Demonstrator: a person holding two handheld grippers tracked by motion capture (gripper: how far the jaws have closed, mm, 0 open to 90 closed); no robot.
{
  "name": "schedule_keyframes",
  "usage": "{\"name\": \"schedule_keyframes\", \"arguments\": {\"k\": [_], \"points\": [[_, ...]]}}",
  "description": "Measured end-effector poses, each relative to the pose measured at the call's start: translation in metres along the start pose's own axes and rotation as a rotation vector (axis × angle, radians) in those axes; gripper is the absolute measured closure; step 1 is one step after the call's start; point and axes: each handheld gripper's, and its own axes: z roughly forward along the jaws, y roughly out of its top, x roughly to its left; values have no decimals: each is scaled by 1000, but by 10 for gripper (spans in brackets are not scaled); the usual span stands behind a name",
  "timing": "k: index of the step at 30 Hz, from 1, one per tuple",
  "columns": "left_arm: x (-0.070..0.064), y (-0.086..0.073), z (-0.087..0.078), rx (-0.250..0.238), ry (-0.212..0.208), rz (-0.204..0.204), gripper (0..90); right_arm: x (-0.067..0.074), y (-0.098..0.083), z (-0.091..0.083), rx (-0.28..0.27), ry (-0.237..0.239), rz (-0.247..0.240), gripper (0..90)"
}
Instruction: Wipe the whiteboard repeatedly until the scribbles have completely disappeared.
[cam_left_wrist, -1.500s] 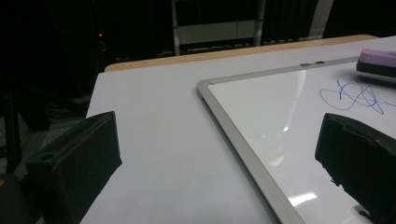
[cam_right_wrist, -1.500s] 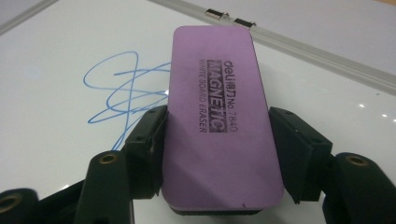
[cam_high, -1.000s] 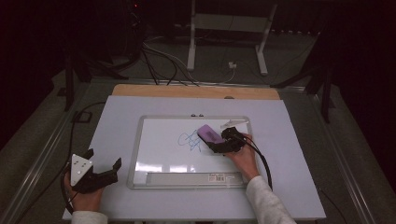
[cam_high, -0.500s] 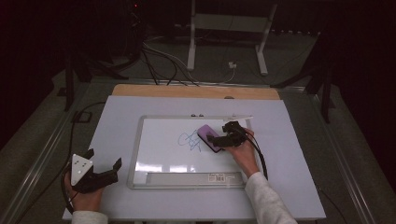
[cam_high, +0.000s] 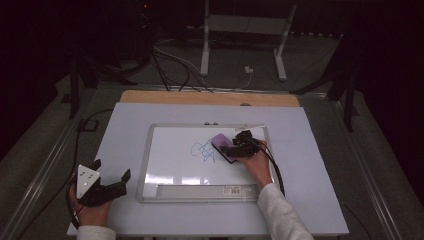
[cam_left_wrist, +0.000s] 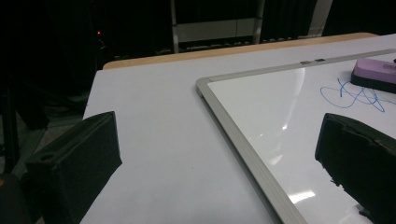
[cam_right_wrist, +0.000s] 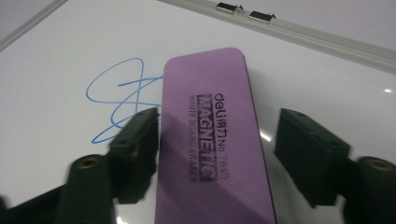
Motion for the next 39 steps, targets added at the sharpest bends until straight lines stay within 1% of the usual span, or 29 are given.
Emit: {"name": "schedule_keyframes", "arguments": {"k": [2, 5, 10, 13, 17, 18, 26, 29, 32, 34, 39], "points": [[0, 0, 0, -1, -1, 1, 9, 1, 0, 2, 5, 4, 3, 393], [0, 0, 0, -1, -1, 1, 9, 4, 1, 3, 8, -10, -9, 399], [0, 0, 0, 0, 0, -1, 9, 6, 3, 5, 18, -14, -6, 403], [0, 0, 0, -1, 0, 0, 9, 9, 5, 7, 24, -28, -10, 407], [0, 0, -1, -2, 0, -1, 9, 11, 7, 8, 26, -56, -21, 410], [0, 0, -1, -1, 1, 0, 9, 11, 8, 9, 26, -63, -18, 411], [1, 0, 0, -2, -1, -1, 9, 2, 11, 8, 19, -151, 37, 411], [0, 0, 0, -2, -1, -1, 9, 0, 11, 8, 17, -151, 54, 411], [-1, 0, 1, 0, -1, 2, 9, 2, 11, 8, 17, -159, 53, 411], [-1, 0, 1, 4, -3, 7, 9, 5, 11, 10, 19, -145, 53, 411], [-1, 0, 0, -2, -2, 2, 9, 17, 10, 14, 19, -100, 20, 411]]}}
